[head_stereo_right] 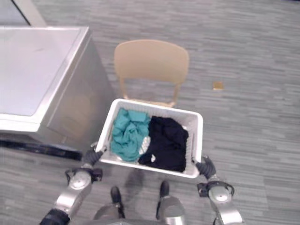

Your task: Grab the laundry basket,head to the washer,open it,put in the laundry and shut it.

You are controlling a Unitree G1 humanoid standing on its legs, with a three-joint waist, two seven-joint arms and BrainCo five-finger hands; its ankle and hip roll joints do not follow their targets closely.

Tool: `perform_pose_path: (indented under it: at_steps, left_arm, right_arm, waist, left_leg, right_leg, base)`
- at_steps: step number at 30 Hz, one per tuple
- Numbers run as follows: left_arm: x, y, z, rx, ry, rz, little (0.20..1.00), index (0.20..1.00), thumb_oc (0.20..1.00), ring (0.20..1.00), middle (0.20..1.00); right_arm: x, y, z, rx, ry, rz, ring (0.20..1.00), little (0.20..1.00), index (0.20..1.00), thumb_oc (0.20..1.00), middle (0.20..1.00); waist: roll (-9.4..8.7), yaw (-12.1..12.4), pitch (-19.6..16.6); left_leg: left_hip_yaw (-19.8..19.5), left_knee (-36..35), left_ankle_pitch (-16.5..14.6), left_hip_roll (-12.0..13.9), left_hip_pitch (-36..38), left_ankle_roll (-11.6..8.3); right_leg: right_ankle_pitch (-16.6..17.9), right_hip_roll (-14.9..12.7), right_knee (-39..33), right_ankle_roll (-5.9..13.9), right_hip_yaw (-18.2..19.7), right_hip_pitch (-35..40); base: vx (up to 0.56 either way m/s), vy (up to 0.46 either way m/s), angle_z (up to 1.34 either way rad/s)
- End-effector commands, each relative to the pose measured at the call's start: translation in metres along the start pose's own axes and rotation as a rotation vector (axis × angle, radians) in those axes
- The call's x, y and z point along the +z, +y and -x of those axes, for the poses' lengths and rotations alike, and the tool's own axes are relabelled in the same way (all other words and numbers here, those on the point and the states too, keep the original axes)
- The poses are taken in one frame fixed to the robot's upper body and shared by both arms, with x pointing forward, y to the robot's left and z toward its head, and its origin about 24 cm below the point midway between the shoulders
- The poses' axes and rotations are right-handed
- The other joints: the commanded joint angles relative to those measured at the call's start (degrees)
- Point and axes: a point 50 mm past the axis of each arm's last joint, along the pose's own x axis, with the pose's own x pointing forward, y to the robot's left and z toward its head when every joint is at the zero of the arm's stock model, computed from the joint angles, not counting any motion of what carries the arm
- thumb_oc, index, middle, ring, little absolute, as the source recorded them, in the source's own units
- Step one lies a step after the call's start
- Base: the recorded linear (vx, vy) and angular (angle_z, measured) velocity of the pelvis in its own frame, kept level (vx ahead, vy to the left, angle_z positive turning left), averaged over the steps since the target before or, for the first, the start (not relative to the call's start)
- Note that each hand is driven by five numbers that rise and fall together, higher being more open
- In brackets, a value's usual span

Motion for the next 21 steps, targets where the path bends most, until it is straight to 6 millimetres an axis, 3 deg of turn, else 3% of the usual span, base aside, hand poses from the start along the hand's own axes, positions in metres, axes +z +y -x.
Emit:
perform_pose_path:
  at_steps: [1, 6, 7, 9, 10, 12, 14, 15, 21]
  left_arm:
    - [0.042, -0.005, 0.001, -0.104, -0.232, -0.047, 0.200, 0.200, 0.200, 0.200, 0.200]
    - [0.057, 0.000, -0.012, -0.055, -0.279, -0.106, 0.200, 0.200, 0.200, 0.200, 0.200]
    - [0.065, 0.002, -0.018, -0.035, -0.308, -0.132, 0.200, 0.200, 0.200, 0.200, 0.200]
    - [0.069, 0.000, -0.020, -0.037, -0.318, -0.150, 0.200, 0.200, 0.200, 0.200, 0.200]
    - [0.080, -0.002, -0.027, -0.025, -0.351, -0.166, 0.200, 0.200, 0.200, 0.200, 0.200]
    - [0.083, -0.003, -0.030, -0.014, -0.361, -0.178, 0.200, 0.200, 0.200, 0.200, 0.200]
    - [0.092, -0.012, -0.040, -0.008, -0.378, -0.203, 0.200, 0.200, 0.200, 0.200, 0.200]
    - [0.095, -0.015, -0.049, 0.013, -0.369, -0.208, 0.200, 0.200, 0.200, 0.200, 0.200]
    - [0.116, -0.023, -0.072, 0.067, -0.368, -0.239, 0.200, 0.200, 0.200, 0.200, 0.200]
  right_arm:
    - [0.061, 0.012, -0.016, 0.036, -0.284, -0.018, 0.200, 0.200, 0.200, 0.200, 0.200]
    - [0.073, 0.027, -0.028, 0.047, -0.321, 0.023, 0.200, 0.200, 0.200, 0.200, 0.200]
    - [0.078, 0.036, -0.032, 0.059, -0.333, 0.027, 0.200, 0.200, 0.200, 0.200, 0.200]
    - [0.082, 0.039, -0.034, 0.063, -0.345, 0.028, 0.200, 0.200, 0.200, 0.200, 0.200]
    - [0.092, 0.047, -0.038, 0.074, -0.376, 0.033, 0.200, 0.200, 0.200, 0.200, 0.200]
    - [0.096, 0.049, -0.040, 0.072, -0.386, 0.041, 0.200, 0.200, 0.200, 0.200, 0.200]
    - [0.106, 0.055, -0.047, 0.063, -0.411, 0.056, 0.200, 0.200, 0.200, 0.200, 0.200]
    - [0.116, 0.061, -0.054, 0.060, -0.425, 0.073, 0.200, 0.200, 0.200, 0.200, 0.200]
    - [0.140, 0.071, -0.072, 0.046, -0.443, 0.107, 0.200, 0.200, 0.200, 0.200, 0.200]
  waist:
    - [-3.88, 1.4, -2.4]
    - [-4.60, 2.2, -1.2]
    - [-4.39, 2.3, -0.8]
    - [-4.60, 2.1, -0.5]
    - [-4.97, 2.3, 0.5]
    - [-4.79, 2.8, 0.7]
    - [-4.96, 2.6, 0.8]
    - [-4.90, 3.1, 0.3]
    - [-4.49, 3.5, 1.3]
  left_leg:
    - [-0.3, 7.3, -6.1, -1.3, -2.4, -0.40]
    - [2.6, 7.2, -7.4, -3.6, -4.2, 1.72]
    - [3.9, 6.4, -7.3, -3.6, -4.5, 2.07]
    - [4.2, 6.1, -7.0, -3.8, -4.7, 2.19]
    - [4.4, 5.8, -6.8, -4.2, -5.5, 2.32]
    - [4.2, 5.8, -7.8, -4.2, -5.5, 1.82]
    - [4.1, 5.5, -6.6, -4.4, -8.6, 1.62]
    - [4.4, 4.2, -5.0, -4.0, -11.2, 1.17]
    - [3.2, 2.3, -1.4, -2.8, -15.1, 0.09]
  right_leg:
    - [-5.9, -4.5, 0.2, 5.34, 5.6, 1.8]
    - [-2.9, -7.0, 1.1, 6.99, 6.5, -2.4]
    - [-2.5, -6.9, 3.6, 6.77, 4.9, -5.0]
    - [-2.8, -5.8, 4.8, 6.39, 5.6, -6.2]
    - [-3.3, -3.9, 5.5, 5.80, 5.0, -8.1]
    - [-4.3, -4.5, 4.5, 5.84, 2.9, -7.1]
    - [-3.7, -2.5, 1.4, 4.91, 6.2, -8.8]
    - [-2.1, -2.6, -0.8, 4.95, 5.0, -10.7]
    - [-0.9, -1.8, -2.2, 4.55, 4.2, -14.7]
  base:
    - [-0.03, 0.203, -0.04]
    - [-0.06, 0.181, -0.25]
    - [-0.04, 0.093, -0.12]
    - [-0.05, 0.074, -0.29]
    - [-0.02, 0.045, -0.41]
    - [0.01, 0.001, -0.33]
    - [-0.08, -0.090, -0.09]
    - [-0.11, -0.098, -0.03]
    - [-0.05, -0.072, -0.07]
